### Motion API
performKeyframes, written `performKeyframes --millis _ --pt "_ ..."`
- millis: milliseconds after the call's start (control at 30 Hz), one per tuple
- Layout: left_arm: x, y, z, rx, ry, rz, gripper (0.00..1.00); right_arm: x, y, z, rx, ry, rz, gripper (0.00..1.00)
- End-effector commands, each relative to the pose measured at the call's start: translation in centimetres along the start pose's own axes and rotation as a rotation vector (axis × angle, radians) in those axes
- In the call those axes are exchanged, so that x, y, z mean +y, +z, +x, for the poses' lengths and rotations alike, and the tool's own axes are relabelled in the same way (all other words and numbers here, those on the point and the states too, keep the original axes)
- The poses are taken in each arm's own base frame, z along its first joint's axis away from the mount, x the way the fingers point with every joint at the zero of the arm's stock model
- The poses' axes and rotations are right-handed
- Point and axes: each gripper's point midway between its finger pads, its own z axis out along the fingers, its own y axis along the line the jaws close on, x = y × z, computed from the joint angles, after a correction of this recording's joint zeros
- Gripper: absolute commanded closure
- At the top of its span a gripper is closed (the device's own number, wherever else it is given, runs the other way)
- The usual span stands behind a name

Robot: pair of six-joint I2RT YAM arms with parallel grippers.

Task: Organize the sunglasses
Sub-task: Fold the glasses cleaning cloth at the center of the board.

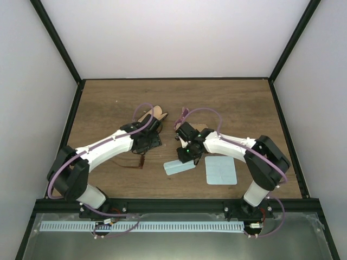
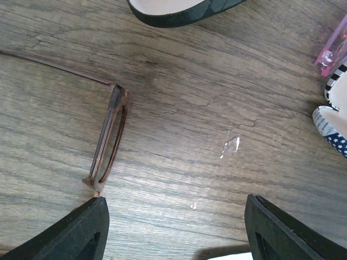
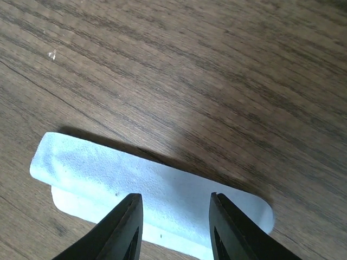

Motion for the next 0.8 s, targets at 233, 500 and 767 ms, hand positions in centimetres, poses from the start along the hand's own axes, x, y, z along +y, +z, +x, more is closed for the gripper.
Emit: performKeyframes --millis 233,500,767 --pt "1.4 0.9 0.2 0.024 0.012 -0.024 0.29 1.8 1.2 0.3 0.046 -0.020 -0.016 0.66" --pt "1.7 1.1 0.2 0.026 0.016 -0.032 0.29 1.2 2.0 0.9 0.069 -0.024 0.018 0.83" --pt "2.2 1.2 0.6 0.030 0.006 -0.038 0.29 1.0 1.9 0.8 0.061 -0.032 0.027 0.99"
